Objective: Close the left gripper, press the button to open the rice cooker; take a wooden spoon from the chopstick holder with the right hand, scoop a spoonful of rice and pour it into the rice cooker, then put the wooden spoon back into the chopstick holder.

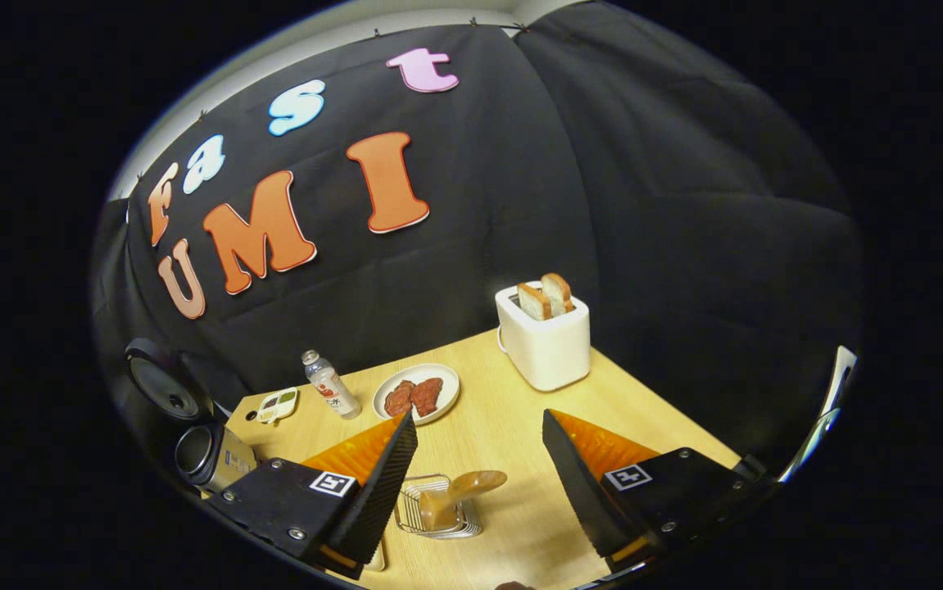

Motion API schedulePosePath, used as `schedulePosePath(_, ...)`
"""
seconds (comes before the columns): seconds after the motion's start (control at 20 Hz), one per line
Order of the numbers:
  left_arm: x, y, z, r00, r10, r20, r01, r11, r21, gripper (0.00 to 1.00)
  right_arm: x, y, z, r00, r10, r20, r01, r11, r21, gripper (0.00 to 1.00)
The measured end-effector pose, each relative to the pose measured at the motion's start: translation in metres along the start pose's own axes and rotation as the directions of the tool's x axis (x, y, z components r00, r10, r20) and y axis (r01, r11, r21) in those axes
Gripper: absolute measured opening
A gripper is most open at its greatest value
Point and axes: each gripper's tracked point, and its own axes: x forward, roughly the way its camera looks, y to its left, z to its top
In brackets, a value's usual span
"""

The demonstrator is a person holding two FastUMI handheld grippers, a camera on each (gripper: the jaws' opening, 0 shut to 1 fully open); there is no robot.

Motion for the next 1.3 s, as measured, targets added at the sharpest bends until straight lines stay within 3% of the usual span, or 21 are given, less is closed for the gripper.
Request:
schedulePosePath(0.05,0.004,-0.004,0.005,1.000,-0.010,0.009,0.010,1.000,0.003,1.00,-0.006,0.003,0.011,1.000,-0.003,0.022,0.004,1.000,-0.023,1.00)
schedulePosePath(0.1,0.013,-0.007,0.013,1.000,-0.018,0.020,0.018,1.000,0.005,0.97,-0.011,0.004,0.020,0.999,-0.007,0.038,0.008,0.999,-0.047,0.95)
schedulePosePath(0.4,0.080,-0.035,0.044,0.996,-0.085,0.028,0.084,0.996,0.016,0.99,-0.046,0.017,0.054,0.995,0.004,0.099,0.008,0.993,-0.119,0.95)
schedulePosePath(0.55,0.128,-0.043,0.042,0.994,-0.105,-0.040,0.106,0.994,0.004,1.00,-0.052,0.024,0.056,0.995,0.007,0.104,0.006,0.992,-0.124,0.95)
schedulePosePath(0.65,0.165,-0.045,0.030,0.990,-0.110,-0.083,0.109,0.994,-0.015,1.00,-0.055,0.026,0.055,0.994,0.007,0.107,0.006,0.992,-0.125,0.95)
schedulePosePath(0.9,0.233,-0.037,-0.025,0.977,-0.078,-0.198,0.087,0.995,0.039,0.97,-0.061,0.027,0.057,0.994,-0.011,0.109,0.024,0.992,-0.123,0.95)
schedulePosePath(1.3,0.246,-0.024,-0.097,0.948,-0.064,-0.313,0.063,0.998,-0.014,0.99,-0.073,0.025,0.069,0.991,-0.030,0.130,0.044,0.994,-0.105,0.95)
